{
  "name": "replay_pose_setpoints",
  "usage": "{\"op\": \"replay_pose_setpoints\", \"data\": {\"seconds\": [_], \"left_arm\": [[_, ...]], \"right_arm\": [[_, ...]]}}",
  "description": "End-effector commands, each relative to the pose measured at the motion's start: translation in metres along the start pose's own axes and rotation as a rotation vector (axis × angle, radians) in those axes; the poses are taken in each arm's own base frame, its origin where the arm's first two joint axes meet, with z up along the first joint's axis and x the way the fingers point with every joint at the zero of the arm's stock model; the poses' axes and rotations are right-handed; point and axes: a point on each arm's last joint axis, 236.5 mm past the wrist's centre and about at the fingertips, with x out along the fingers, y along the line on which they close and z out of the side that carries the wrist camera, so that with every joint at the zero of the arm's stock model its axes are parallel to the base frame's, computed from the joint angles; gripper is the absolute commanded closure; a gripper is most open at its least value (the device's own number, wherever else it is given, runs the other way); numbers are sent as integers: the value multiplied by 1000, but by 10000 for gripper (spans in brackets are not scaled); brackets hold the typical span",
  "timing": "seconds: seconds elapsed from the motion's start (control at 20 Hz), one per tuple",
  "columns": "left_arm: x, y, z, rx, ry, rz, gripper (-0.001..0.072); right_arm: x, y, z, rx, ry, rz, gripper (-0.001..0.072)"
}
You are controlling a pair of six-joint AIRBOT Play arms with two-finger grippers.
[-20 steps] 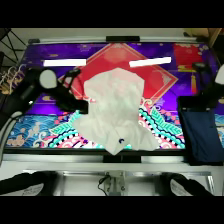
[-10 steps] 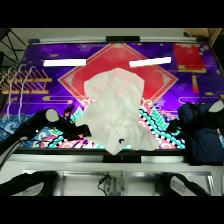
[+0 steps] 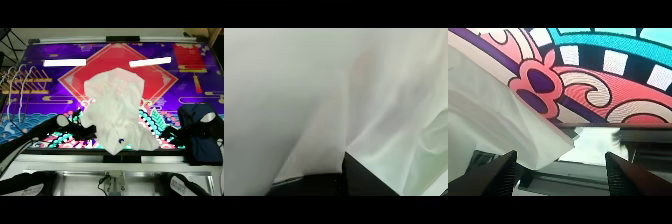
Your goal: Fold the shirts.
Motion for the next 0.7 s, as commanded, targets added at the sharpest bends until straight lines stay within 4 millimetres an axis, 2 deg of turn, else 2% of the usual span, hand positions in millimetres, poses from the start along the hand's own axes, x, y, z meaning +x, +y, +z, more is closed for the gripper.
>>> {"op": "replay_pose_setpoints", "data": {"seconds": [0.0,0.1,0.25,0.4,0.45,0.5,0.55,0.65], "left_arm": [[1,-1,-3,41,8,-5,677],[-3,-4,-4,65,5,-12,678],[-11,-12,0,102,-21,-27,678],[-21,-22,4,125,-49,-48,678],[-25,-26,6,141,-61,-57,678],[-29,-31,9,157,-74,-66,678],[-35,-34,13,159,-91,-75,677],[-52,-44,27,193,-142,-102,678]], "right_arm": [[17,6,6,30,-55,57,43],[26,19,1,10,-50,110,43],[44,31,-11,-111,3,39,43],[63,53,-14,-115,20,25,61],[69,60,-17,-122,32,31,234],[71,66,-18,-126,30,38,506],[73,74,-16,-112,20,57,658],[67,91,-12,-133,2,109,665]]}}
